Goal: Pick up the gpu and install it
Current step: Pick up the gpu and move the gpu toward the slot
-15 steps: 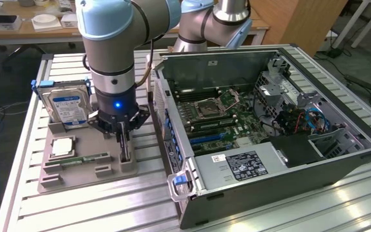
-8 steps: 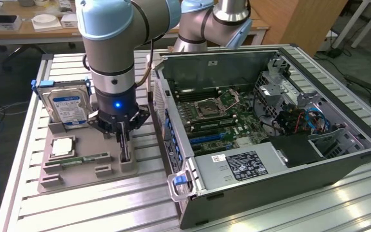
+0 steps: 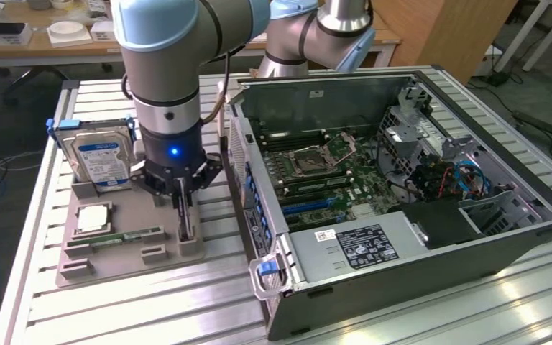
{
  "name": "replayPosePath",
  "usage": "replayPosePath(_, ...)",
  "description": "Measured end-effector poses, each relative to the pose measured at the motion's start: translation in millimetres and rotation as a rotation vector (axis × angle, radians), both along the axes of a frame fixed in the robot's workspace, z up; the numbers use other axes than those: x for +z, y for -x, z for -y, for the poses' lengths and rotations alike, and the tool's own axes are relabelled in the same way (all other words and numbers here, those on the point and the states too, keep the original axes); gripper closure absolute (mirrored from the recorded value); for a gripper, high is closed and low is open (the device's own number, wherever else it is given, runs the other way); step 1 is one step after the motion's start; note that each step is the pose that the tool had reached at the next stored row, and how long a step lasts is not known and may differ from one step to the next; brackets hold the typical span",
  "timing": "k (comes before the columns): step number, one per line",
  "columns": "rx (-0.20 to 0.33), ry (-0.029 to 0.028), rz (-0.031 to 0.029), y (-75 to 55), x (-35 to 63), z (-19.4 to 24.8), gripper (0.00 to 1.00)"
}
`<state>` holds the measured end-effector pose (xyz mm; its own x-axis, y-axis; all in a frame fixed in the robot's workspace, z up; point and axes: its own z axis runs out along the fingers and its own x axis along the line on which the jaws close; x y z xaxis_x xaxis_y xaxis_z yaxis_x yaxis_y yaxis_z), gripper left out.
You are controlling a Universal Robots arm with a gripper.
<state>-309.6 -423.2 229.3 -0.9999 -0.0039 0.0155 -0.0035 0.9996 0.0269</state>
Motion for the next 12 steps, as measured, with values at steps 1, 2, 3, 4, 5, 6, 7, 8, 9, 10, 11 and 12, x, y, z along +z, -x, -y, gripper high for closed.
replayPosePath(1, 0.0, 0.0, 0.0, 0.0, 2.0, 0.0, 0.73)
replayPosePath(2, 0.0, 0.0, 0.0, 0.0, 3.7, 0.0, 0.73)
replayPosePath(3, 0.0, 0.0001, -0.0001, 0.0, 5.9, 0.0, 0.73)
replayPosePath(4, 0.0, 0.0, 0.0, 0.0, 8.6, 0.0, 0.73)
replayPosePath(5, 0.0, 0.0, -0.0001, 0.0, 11.5, 0.0, 0.73)
replayPosePath(6, 0.0, 0.0, -0.0001, 0.0, 14.2, 0.0, 0.73)
replayPosePath(7, 0.0, 0.0, 0.0, 0.0, 16.6, 0.0, 0.73)
replayPosePath(8, 0.0, 0.0001, 0.0, 0.0, 18.7, 0.0, 0.73)
replayPosePath(9, 0.0, 0.0, 0.0, 0.1, 20.6, 0.0, 0.73)
replayPosePath(10, 0.0, 0.0, -0.0001, 0.0, 22.4, 0.0, 0.73)
replayPosePath(11, 0.0, 0.0, 0.0, 0.1, 24.4, 0.0, 0.73)
replayPosePath(12, 0.0, 0.0, 0.0, 0.1, 25.6, 0.0, 0.73)
